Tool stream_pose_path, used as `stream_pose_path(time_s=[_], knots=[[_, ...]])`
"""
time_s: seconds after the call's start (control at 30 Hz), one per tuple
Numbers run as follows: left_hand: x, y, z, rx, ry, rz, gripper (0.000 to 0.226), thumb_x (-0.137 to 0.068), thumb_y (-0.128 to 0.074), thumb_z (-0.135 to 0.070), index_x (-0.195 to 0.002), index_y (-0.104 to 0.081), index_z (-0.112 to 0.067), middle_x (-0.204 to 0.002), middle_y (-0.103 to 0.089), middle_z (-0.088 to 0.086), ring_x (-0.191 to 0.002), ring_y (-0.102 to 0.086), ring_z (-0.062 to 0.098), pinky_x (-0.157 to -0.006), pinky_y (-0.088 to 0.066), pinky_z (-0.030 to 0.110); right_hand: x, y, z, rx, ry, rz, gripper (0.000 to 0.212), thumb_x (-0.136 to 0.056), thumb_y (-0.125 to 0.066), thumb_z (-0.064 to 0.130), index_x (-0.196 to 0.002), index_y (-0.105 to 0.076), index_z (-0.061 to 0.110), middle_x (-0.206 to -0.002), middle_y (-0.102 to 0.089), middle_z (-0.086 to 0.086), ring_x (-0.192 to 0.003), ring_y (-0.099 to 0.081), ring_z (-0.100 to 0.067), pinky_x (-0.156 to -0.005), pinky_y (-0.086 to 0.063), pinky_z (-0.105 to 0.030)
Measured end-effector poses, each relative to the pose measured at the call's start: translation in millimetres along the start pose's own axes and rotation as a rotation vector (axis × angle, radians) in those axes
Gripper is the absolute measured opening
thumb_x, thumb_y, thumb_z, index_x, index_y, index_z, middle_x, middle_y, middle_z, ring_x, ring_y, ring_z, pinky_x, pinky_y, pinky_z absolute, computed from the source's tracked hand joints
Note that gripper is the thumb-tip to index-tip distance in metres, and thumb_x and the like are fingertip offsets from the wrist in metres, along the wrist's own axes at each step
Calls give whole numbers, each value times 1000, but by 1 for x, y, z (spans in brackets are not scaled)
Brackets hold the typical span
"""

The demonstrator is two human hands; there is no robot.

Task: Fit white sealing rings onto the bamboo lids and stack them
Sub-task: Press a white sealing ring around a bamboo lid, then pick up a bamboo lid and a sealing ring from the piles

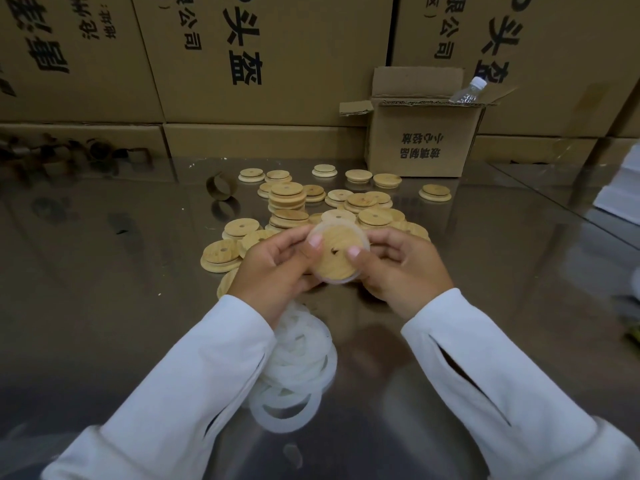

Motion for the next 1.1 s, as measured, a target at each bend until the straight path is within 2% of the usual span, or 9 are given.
stream_pose_path(time_s=[0.13,0.23,0.33,0.5,0.8,0.87,0.93,1.03,1.1], knots=[[-2,5,-3,-4,15,-72,35,-79,-58,-32,-111,-59,-19,-103,-68,3,-92,-68,15,-73,-57,25,-21,46,-14,-40,-105,-427,18,-83,-66,19,-99,-66,11,-79,-65,-2,-74,-59,-17,-75,-49,-30],[-1,4,-2,-4,20,-74,29,-76,-59,-32,-102,-63,-20,-100,-69,6,-90,-69,19,-72,-57,26,-28,83,-28,45,-157,-729,35,-84,-64,18,-116,-58,5,-90,-60,-4,-81,-54,-17,-73,-39,-19],[-2,3,-3,4,12,-62,35,-69,-60,-36,-100,-63,-20,-98,-69,7,-88,-69,20,-71,-58,26,-28,106,-43,183,-216,-844,42,-85,-63,18,-123,-48,8,-108,-57,-9,-97,-55,-24,-78,-32,-21],[-3,5,-4,20,-17,-77,33,-69,-60,-35,-98,-64,-19,-93,-69,6,-84,-70,19,-68,-57,25,-34,120,-55,469,-308,-802,30,-86,-59,22,-113,-57,9,-116,-60,-18,-107,-55,-36,-84,-41,-32],[-4,8,-6,10,-42,-123,38,-64,-61,-39,-94,-66,-17,-78,-67,0,-76,-69,16,-67,-57,25,-42,129,-67,837,-521,-699,44,-88,-51,33,-116,-48,0,-115,-55,-26,-106,-52,-45,-88,-44,-45],[-4,9,-6,16,-40,-124,35,-66,-61,-38,-93,-66,-17,-77,-66,0,-74,-68,15,-67,-57,25,-40,125,-60,730,-421,-770,43,-88,-53,26,-120,-41,-1,-121,-52,-26,-111,-50,-45,-91,-42,-48],[-4,8,-6,16,-39,-122,36,-65,-62,-38,-94,-66,-16,-77,-66,0,-74,-68,14,-65,-57,24,-37,113,-44,630,-153,-777,36,-89,-53,23,-119,-47,4,-119,-55,-19,-109,-52,-38,-90,-42,-44],[-4,9,-5,14,-39,-124,37,-64,-62,-38,-93,-66,-17,-75,-67,-1,-73,-68,14,-64,-57,23,-30,76,-22,718,183,-517,17,-89,-51,31,-97,-60,19,-86,-62,-3,-85,-59,-27,-76,-45,-35],[-5,10,-5,5,-34,-125,25,-74,-62,-33,-93,-67,-17,-73,-67,-3,-73,-68,14,-64,-56,23,-25,53,-17,940,175,-308,26,-87,-46,47,-85,-60,25,-72,-59,2,-73,-56,-24,-68,-41,-31]])
Point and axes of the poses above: each hand's wrist, its own x-axis away from the middle knuckle, its own y-axis out of the back of the hand, z = x × y, the point moved 3 cm from there along -x, towards the middle knuckle
